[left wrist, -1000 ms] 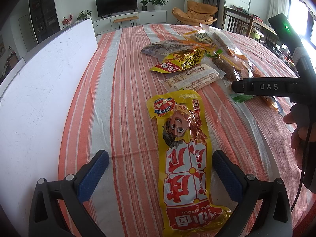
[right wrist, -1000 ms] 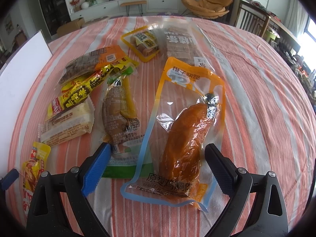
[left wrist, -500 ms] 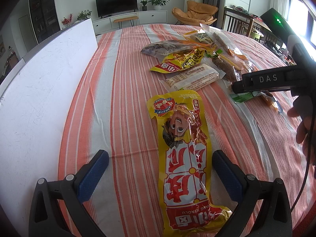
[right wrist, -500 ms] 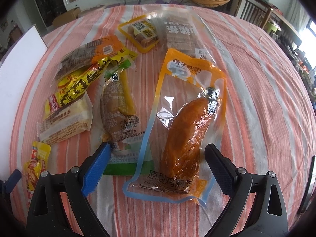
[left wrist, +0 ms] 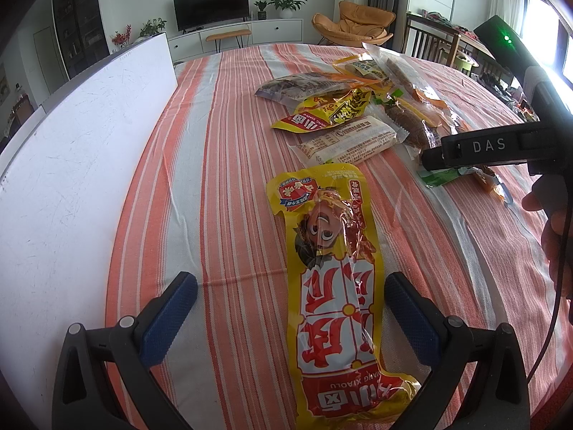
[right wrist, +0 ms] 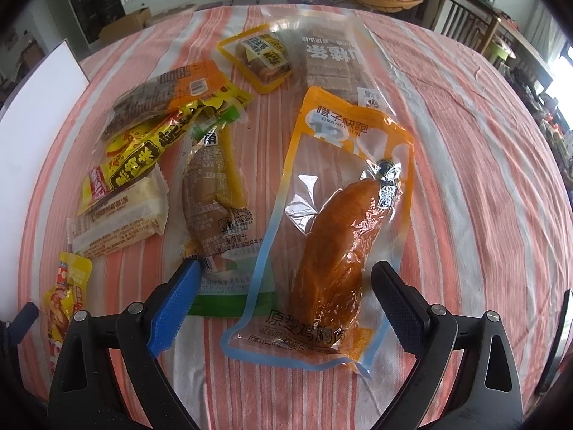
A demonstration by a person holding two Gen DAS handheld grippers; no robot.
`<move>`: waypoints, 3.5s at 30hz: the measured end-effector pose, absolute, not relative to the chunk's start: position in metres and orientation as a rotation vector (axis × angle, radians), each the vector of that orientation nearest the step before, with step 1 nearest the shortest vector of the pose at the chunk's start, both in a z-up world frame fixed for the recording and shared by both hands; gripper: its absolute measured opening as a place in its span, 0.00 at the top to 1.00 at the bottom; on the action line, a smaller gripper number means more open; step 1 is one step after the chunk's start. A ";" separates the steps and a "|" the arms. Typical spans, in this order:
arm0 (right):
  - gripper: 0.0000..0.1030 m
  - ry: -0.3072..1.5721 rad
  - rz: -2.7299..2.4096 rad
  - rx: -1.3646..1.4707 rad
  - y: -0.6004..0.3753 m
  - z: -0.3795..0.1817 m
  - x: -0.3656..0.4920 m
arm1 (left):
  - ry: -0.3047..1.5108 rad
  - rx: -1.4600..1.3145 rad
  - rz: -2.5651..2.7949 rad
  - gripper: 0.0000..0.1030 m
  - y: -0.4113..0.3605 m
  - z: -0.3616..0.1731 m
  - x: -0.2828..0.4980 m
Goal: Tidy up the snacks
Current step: 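Lower the open right tool around the orange sausage bag, then close the right tool on the orange sausage bag while the left tool grasps the yellow-and-red packet, then carry both packets over the white box and open both tools to drop them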
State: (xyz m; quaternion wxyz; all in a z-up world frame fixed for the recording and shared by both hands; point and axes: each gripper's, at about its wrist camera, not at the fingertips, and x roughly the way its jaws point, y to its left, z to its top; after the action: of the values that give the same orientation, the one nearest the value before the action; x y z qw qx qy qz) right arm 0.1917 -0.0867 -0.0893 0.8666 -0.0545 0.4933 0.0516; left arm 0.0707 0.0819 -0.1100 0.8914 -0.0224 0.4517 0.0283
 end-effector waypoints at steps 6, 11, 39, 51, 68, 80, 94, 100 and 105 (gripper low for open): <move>0.10 0.988 0.120 -0.134 -0.088 -0.090 0.180 | 0.937 -0.046 0.059 0.00 0.082 -0.110 0.071; 0.12 0.980 0.128 -0.134 -0.090 -0.090 0.177 | 0.937 -0.046 0.059 0.00 0.082 -0.110 0.071; 0.10 1.046 0.155 0.232 -0.161 -0.070 0.178 | 0.940 -0.044 0.056 0.00 0.080 -0.109 0.072; 0.63 1.019 0.132 0.102 -0.168 -0.066 0.163 | 0.946 -0.062 -0.055 0.61 0.071 -0.098 0.061; 0.64 0.940 0.553 0.614 -0.159 -0.018 0.086 | 0.795 -0.402 -0.186 0.60 0.139 0.021 0.001; 0.52 0.925 1.021 0.310 0.103 0.063 0.076 | 0.771 -0.377 0.345 0.56 0.306 0.035 -0.064; 0.25 0.874 0.706 0.059 0.088 -0.018 0.102 | 0.687 -0.447 0.351 0.07 0.301 0.017 -0.053; 0.25 0.750 0.198 -0.113 -0.028 -0.067 0.122 | 0.677 -0.380 0.076 0.06 0.210 0.038 -0.023; 0.25 0.734 -0.052 -0.034 -0.113 -0.088 0.136 | 0.767 -0.222 -0.138 0.05 0.108 0.027 0.000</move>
State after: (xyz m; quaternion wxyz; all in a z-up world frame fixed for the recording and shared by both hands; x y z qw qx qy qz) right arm 0.1359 -0.1132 -0.0879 0.9329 -0.0167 0.3589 -0.0255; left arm 0.0001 0.1080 0.0267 0.9190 -0.1081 0.3730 -0.0674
